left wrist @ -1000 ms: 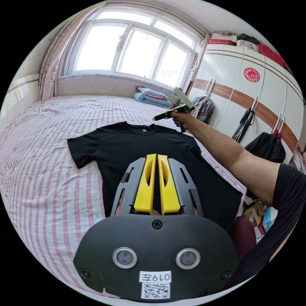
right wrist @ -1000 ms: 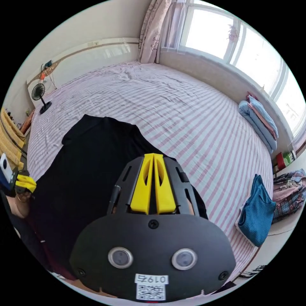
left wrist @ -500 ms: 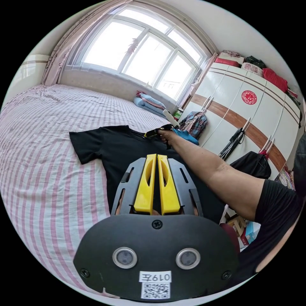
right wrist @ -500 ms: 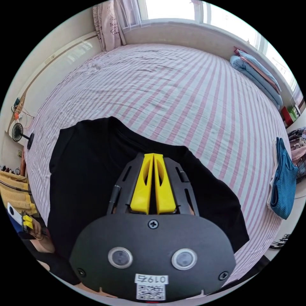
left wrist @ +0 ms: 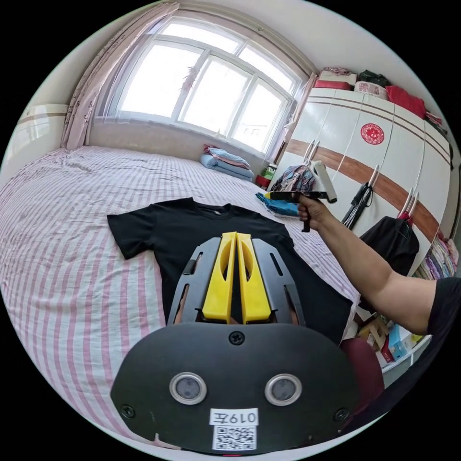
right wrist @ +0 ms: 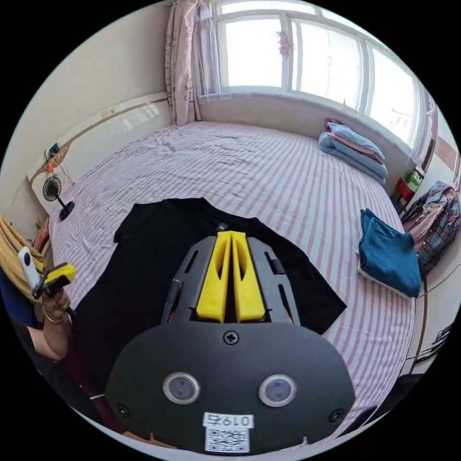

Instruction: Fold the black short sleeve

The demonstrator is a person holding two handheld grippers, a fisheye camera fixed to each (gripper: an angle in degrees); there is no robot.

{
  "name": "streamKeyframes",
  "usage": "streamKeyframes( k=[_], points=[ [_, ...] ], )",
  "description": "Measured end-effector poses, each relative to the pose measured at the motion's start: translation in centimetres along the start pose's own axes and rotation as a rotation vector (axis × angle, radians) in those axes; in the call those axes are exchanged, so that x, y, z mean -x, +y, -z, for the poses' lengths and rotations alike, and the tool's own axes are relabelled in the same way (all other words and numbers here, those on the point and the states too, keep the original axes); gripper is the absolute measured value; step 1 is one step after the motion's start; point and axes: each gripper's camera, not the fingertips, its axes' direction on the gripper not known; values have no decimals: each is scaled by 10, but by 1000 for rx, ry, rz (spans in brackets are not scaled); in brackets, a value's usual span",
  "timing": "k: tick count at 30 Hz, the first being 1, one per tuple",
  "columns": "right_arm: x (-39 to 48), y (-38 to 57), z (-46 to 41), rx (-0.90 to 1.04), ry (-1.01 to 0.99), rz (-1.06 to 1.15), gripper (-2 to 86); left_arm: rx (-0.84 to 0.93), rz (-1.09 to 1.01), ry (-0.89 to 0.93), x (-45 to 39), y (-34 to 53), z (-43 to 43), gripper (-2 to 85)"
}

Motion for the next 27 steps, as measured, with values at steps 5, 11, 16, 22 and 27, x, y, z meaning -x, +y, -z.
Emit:
streamKeyframes(
  k=[5,11,16,22,27],
  points=[
    [76,135,72,-110,60,68,-8,3,-97,-85,-24,21,18,9],
    [128,280,90,-23,158,62,-8,-3,-158,-154,-57,41,52,12],
    [114,364,126,-84,8,-71,-7,75,-176,-201,-66,83,96,23],
    [121,414,124,-75,77,-25,16,199,15,-283,-45,143,153,80],
    [55,456,132,-73,-134,-173,87,166,247,-241,-4,174,206,107]
  ],
)
